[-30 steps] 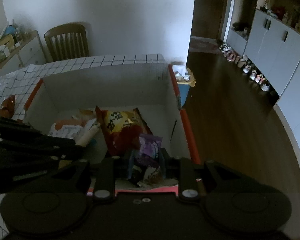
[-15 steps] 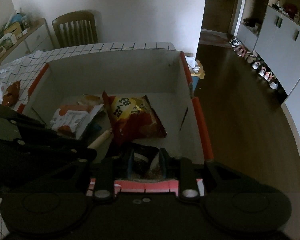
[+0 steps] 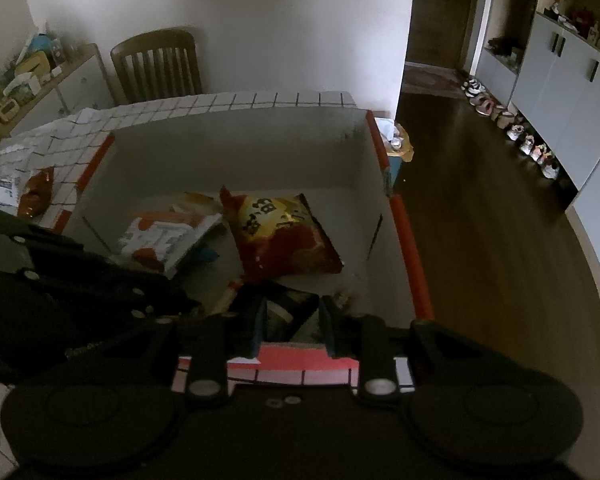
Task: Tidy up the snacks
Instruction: 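Open both grippers to drop the candy and stick into the box, then withdraw both tools from the box toward the remaining snacks on the table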
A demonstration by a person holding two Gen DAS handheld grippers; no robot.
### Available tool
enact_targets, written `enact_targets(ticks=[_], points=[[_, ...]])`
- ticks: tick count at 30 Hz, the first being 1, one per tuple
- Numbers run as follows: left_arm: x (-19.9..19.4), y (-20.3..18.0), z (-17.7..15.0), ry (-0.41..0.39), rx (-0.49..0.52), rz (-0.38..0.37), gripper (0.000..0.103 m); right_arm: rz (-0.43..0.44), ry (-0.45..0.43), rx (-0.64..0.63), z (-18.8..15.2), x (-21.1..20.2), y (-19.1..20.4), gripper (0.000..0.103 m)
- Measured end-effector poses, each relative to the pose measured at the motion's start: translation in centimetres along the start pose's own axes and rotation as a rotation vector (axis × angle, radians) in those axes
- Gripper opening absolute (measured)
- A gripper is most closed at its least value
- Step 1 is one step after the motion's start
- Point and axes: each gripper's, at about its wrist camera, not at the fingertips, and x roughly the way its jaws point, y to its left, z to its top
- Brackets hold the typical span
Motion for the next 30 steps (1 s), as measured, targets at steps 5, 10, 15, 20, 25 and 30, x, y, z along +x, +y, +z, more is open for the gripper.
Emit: enact_targets(ticks=[5, 10, 15, 20, 25, 30], points=[[-2.1, 0.7, -0.8, -0.042, -0.017, -0.010, 0.012, 0.014, -0.021, 0.011, -0.3, -1.4, 0.5, 0.029], [-4.2, 1.4, -1.7, -0.083, -0.030, -0.022, 0.012, 0.034, -0.056, 0.008, -0.5, -3.2, 1.5, 0.030], [-6.2, 2.3, -2.9, -0.118, -0.031, -0.024, 0.012, 0.039, -0.097, 0.007, -0.8, -4.8, 2.9, 0.032], [-8.3, 3.5, -3.9, -0.158, -0.021, -0.030, 0.012, 0.038, -0.142, -0.009, -0.9, -6.3, 4.9, 0.035], [-10.1, 5.1, -4.8, -0.189, -0.026, -0.036, 0.013, 0.039, -0.169, -0.003, -1.0, -7.1, 7.0, 0.042], [-12.0, 7.4, -6.0, -0.216, -0.032, -0.048, 0.013, 0.040, -0.186, 0.009, -1.0, -7.6, 9.5, 0.058]])
